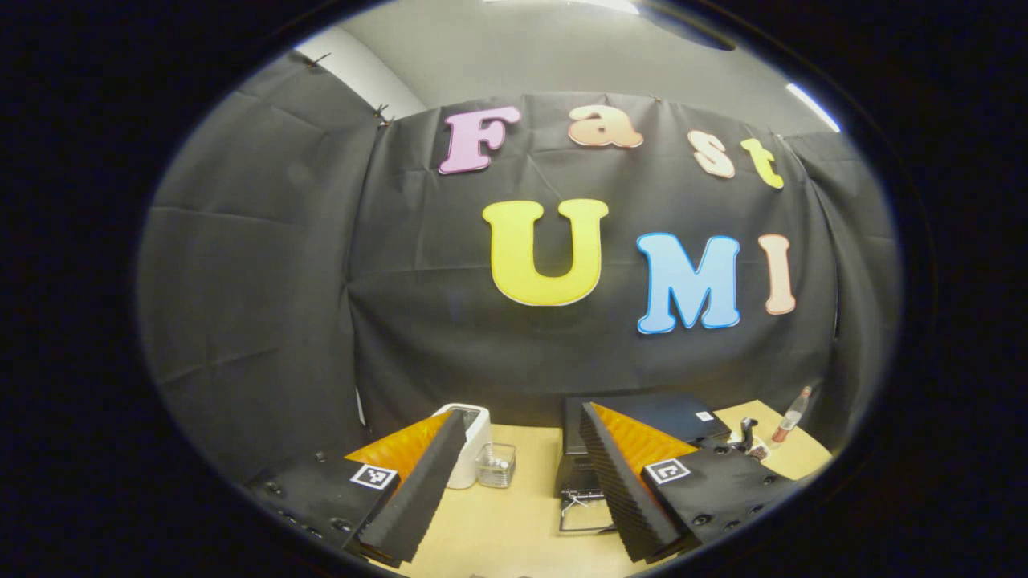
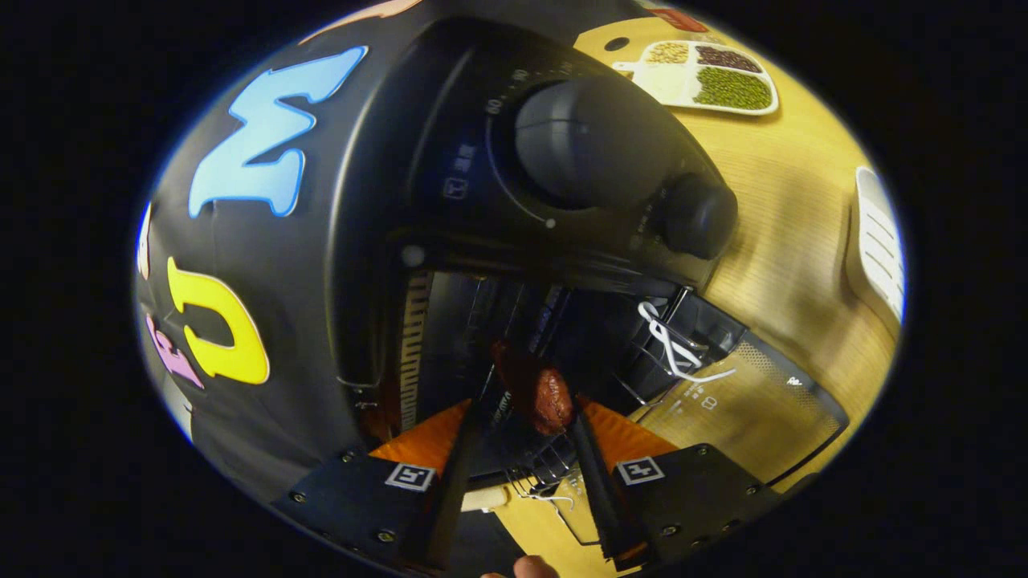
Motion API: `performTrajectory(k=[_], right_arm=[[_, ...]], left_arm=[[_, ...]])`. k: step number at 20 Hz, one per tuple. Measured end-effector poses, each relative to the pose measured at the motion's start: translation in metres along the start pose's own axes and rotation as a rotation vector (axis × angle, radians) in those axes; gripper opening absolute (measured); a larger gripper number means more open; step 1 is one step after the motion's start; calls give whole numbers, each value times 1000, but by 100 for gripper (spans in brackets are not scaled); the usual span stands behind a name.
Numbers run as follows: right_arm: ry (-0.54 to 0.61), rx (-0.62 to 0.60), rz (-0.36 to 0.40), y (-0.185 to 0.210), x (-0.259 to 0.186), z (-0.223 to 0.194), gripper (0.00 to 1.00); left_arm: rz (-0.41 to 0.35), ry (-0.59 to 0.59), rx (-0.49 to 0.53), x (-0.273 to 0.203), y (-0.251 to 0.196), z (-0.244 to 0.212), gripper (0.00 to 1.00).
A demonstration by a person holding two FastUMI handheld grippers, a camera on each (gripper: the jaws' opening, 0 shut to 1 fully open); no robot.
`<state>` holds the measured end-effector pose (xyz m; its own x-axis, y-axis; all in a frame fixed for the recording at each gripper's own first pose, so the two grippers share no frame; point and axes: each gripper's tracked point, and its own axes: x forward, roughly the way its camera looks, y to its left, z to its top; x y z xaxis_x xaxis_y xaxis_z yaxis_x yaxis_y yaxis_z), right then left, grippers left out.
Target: Open the electric oven with the left hand, put the food in, and close the electric oven.
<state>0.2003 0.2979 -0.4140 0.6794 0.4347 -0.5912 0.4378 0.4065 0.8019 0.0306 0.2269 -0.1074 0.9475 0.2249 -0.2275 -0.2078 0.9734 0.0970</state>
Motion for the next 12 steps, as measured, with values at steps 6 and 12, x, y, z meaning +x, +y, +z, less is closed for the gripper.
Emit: performTrajectory(k=[6,12], right_arm=[[12,-202,-91,-27,-57,12,76],[-152,-681,-104,-7,-149,56,76]], left_arm=[[-65,28,-3,13,-35,-19,96],[-153,19,8,25,-81,-20,97]])
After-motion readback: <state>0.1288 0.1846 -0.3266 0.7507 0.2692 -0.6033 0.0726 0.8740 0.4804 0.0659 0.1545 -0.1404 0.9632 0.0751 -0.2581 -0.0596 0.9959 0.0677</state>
